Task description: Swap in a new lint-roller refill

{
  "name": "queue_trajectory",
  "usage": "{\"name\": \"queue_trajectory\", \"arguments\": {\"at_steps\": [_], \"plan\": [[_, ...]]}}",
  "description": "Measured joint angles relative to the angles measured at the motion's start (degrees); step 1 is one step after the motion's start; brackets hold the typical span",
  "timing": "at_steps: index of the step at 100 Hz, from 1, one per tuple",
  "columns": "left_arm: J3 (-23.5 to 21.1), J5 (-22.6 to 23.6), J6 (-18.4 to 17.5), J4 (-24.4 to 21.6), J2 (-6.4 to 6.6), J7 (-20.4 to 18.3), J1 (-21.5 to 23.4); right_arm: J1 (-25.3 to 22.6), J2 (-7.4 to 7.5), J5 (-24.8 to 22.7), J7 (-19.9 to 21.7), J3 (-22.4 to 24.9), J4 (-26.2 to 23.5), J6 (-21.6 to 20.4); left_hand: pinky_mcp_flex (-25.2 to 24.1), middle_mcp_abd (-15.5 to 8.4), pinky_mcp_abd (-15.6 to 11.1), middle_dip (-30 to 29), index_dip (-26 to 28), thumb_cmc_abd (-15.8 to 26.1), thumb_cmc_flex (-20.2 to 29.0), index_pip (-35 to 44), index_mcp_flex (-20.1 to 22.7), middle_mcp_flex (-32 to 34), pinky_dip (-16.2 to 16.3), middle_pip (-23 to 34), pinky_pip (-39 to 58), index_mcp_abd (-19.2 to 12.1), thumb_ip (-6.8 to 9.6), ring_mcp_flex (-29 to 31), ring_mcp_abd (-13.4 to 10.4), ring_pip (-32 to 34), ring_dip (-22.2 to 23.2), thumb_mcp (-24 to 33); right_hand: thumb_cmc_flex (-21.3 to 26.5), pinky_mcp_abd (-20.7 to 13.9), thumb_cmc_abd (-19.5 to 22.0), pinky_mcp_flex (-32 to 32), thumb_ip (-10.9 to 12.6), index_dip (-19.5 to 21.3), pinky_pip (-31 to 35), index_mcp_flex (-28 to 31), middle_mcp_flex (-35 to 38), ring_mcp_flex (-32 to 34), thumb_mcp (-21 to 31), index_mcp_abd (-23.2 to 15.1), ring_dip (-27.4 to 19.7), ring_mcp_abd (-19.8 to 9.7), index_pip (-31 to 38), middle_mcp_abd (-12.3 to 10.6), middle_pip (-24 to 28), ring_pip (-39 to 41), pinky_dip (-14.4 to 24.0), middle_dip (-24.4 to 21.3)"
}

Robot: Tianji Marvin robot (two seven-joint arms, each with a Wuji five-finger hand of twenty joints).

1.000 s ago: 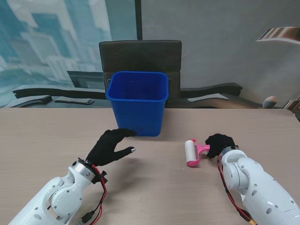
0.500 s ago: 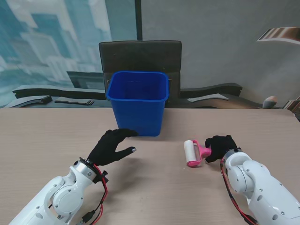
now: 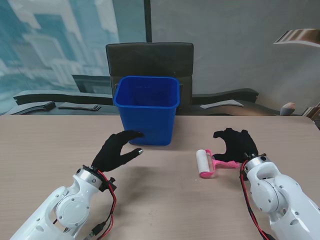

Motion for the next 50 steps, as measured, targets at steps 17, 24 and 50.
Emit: {"name": "queue_trajectory", "arguments": {"at_steps": [17, 24, 50], "plan": [[0.44, -3.86, 3.18, -1.61, -0.43, -1.3, 0.07, 0.01, -0.82, 8.68, -3.16, -1.05, -4.63, -1.62, 0.0, 0.37, 0.02, 0.0, 0.0, -3.53, -2.65, 0.0, 0.0, 0.0, 0.0, -0.22, -0.62, 0.12, 0.0, 0.0, 0.0, -1.08, 0.0, 1.95, 0.13, 0.6, 0.0, 3.36, 0.0, 0.0, 0.0, 0.01, 1.22, 4.09, 0.21, 0.43, -1.05, 0.17, 1.07, 0.01, -0.01, -0.65, 0.05, -0.01], [0.4, -7.31, 3.21, -1.96, -0.46, -4.02, 0.29, 0.27, -1.17, 10.9, -3.76, -2.32, -5.72, -2.86, 0.0, 0.39, 0.02, 0.0, 0.0, -3.53, -3.27, -0.14, 0.0, 0.0, 0.0, -0.35, -1.33, 0.13, 0.0, 0.0, 0.0, -1.75, -0.19, 2.58, 0.24, 0.6, 0.0, 4.49, 0.0, 0.0, 0.26, 0.01, 1.96, 6.29, 0.23, 0.43, -1.14, 0.17, 1.67, 0.01, 0.04, -0.71, 0.06, -0.05], [-0.99, -6.09, 2.9, -2.6, -0.18, -6.47, 2.53, 0.98, -2.21, 13.22, -6.29, -7.56, -5.62, -5.69, 0.0, 0.4, 0.06, -0.01, 0.0, -5.86, -3.27, -0.96, 0.55, 0.0, 0.0, -0.88, -2.02, 0.13, 0.0, 0.0, 0.0, -2.46, -0.66, 3.59, 3.17, 0.57, -0.07, 6.96, 1.52, 1.94, 1.43, 1.65, 4.14, 9.73, 2.6, -0.89, -1.16, 0.1, 3.99, -0.07, 0.36, -0.69, 0.07, -0.08]]}}
